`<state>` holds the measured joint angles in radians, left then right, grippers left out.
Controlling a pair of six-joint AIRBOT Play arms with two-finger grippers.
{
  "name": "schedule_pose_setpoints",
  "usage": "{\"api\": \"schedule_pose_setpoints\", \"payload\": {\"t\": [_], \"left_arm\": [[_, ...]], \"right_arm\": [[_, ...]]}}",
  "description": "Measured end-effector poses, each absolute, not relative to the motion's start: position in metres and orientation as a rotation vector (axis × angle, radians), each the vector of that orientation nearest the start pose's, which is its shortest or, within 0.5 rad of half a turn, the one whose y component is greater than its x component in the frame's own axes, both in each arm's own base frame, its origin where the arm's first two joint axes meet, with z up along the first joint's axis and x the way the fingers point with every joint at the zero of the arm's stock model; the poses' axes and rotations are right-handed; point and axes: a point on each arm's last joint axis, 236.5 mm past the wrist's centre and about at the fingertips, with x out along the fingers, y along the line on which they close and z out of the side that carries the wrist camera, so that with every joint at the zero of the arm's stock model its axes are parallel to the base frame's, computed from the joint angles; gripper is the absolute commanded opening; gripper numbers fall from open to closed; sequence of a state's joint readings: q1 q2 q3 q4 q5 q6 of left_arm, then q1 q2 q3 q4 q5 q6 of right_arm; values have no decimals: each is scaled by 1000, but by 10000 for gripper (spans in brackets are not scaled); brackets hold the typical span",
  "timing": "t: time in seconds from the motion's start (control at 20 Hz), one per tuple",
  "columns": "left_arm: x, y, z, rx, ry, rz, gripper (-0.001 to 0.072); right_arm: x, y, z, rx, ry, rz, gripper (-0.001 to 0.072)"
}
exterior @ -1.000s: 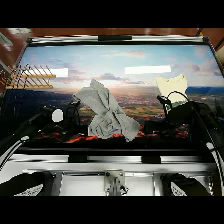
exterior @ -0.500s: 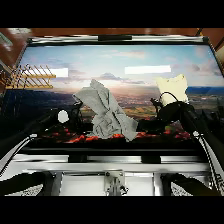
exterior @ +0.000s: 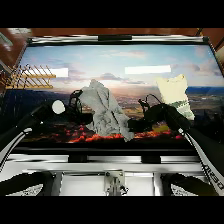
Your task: Fold the shirts.
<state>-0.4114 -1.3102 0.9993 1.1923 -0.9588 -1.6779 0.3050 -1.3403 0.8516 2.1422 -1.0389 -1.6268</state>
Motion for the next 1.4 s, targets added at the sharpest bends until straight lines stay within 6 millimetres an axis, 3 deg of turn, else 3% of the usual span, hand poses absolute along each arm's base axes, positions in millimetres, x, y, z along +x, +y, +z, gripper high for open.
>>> {"api": "schedule_pose_setpoints", "payload": {"t": [0.1,0.2,0.25,0.35,0.4,0.5,0.55,0.6,0.65,0.7,0.8,0.95,1.2,1.4], "left_arm": [[349,-209,2,-181,1268,-418,34],[381,-199,63,-141,1121,-434,34],[396,-195,105,-131,1019,-439,35],[418,-185,213,-119,760,-450,34],[419,-181,272,-125,618,-459,35],[397,-174,400,-156,308,-495,35],[375,-167,458,-174,153,-509,35],[350,-158,507,-189,14,-515,35],[327,-149,544,-204,-97,-518,35],[302,-139,575,-216,-202,-517,35],[266,-122,609,-221,-331,-499,35],[251,-108,621,-202,-394,-458,35],[276,-106,615,-183,-398,-416,35],[312,-111,611,-167,-418,-393,35]], "right_arm": [[293,205,-37,236,1441,542,60],[319,200,25,100,1246,602,61],[333,193,66,25,1123,605,60],[355,178,159,-83,852,579,60],[359,173,209,-110,715,563,61],[351,163,310,-121,444,537,60],[340,159,358,-109,316,532,60],[326,156,397,-91,211,534,60],[310,155,432,-66,115,542,60],[296,153,455,-39,56,553,60],[272,154,487,19,-24,587,60],[254,163,498,107,-21,650,60],[253,197,494,249,58,786,60],[275,227,488,322,84,848,61]]}}
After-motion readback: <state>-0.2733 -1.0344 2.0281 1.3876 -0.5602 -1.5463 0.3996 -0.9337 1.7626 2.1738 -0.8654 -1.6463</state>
